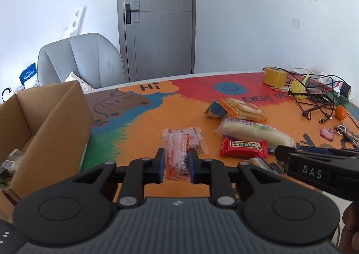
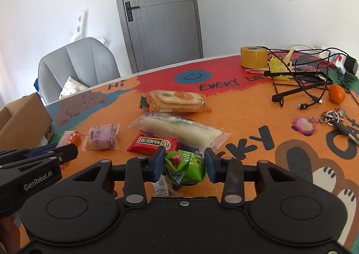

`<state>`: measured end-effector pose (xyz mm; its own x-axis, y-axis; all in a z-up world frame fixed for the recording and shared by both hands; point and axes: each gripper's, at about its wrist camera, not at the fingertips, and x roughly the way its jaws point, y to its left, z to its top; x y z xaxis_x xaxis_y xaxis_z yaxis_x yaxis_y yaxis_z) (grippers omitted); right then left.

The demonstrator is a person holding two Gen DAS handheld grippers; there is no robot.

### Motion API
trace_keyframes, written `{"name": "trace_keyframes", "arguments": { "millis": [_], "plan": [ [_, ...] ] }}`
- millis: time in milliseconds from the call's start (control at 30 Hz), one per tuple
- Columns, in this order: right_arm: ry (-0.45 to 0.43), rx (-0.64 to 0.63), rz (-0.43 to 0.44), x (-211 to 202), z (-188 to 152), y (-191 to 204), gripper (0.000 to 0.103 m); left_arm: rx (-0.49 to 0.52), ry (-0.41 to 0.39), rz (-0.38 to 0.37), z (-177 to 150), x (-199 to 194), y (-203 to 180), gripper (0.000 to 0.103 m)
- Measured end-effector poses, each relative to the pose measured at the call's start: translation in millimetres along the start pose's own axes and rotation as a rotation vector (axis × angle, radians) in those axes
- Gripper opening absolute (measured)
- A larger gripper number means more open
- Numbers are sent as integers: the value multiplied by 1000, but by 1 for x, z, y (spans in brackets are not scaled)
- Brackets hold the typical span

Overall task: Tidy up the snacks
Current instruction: 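Grasp the pink-striped stick pack with the left tool while the right tool grasps the green bag, then carry both packs over the cardboard box and open both tools to drop them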

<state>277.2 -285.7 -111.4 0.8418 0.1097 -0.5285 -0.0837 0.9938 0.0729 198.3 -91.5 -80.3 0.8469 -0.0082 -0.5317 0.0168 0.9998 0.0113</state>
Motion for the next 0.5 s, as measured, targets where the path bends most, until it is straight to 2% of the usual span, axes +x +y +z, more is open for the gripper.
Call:
{"name": "trace_keyframes", "arguments": {
  "millis": [500],
  "plan": [
    [-94, -29, 45, -33, 18, 24, 39, -4, -106, 70, 20, -47, 27, 20]
  ]
}}
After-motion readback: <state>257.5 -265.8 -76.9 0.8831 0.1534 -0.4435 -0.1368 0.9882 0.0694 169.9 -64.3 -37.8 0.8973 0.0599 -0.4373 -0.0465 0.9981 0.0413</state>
